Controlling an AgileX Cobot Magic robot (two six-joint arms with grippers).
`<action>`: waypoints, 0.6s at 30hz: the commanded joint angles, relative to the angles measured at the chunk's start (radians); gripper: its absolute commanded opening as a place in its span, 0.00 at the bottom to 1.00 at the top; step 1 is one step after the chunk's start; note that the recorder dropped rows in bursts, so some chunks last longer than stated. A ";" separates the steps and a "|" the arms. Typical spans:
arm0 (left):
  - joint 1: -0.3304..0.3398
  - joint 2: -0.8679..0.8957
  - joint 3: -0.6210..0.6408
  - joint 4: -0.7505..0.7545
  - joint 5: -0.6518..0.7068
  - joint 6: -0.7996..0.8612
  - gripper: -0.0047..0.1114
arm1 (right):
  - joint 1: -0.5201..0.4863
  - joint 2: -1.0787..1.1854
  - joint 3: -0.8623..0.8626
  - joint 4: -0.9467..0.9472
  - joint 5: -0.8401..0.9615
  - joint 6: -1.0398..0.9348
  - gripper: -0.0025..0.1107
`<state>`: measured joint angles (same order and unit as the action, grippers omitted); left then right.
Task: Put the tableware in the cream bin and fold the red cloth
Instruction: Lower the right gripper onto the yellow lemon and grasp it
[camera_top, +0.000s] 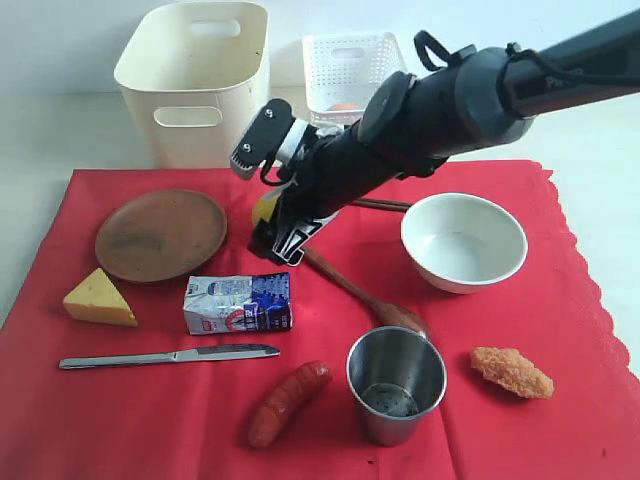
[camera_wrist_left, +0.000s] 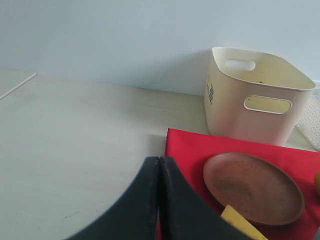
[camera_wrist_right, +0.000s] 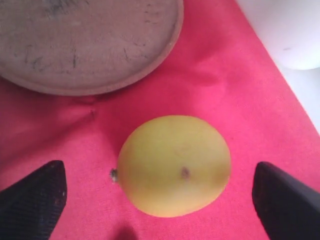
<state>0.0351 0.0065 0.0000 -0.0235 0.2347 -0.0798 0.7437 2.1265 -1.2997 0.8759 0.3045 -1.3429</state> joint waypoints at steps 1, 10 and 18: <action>0.002 -0.007 0.000 -0.005 -0.012 -0.004 0.05 | 0.001 0.029 0.005 0.011 -0.090 -0.021 0.86; 0.002 -0.007 0.000 -0.005 -0.012 -0.004 0.05 | 0.001 0.054 -0.002 0.011 -0.103 -0.025 0.86; 0.002 -0.007 0.000 -0.005 -0.012 -0.004 0.05 | 0.001 0.054 -0.023 0.011 -0.082 -0.025 0.68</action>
<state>0.0351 0.0065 0.0000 -0.0235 0.2347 -0.0798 0.7437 2.1816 -1.3120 0.8854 0.2150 -1.3627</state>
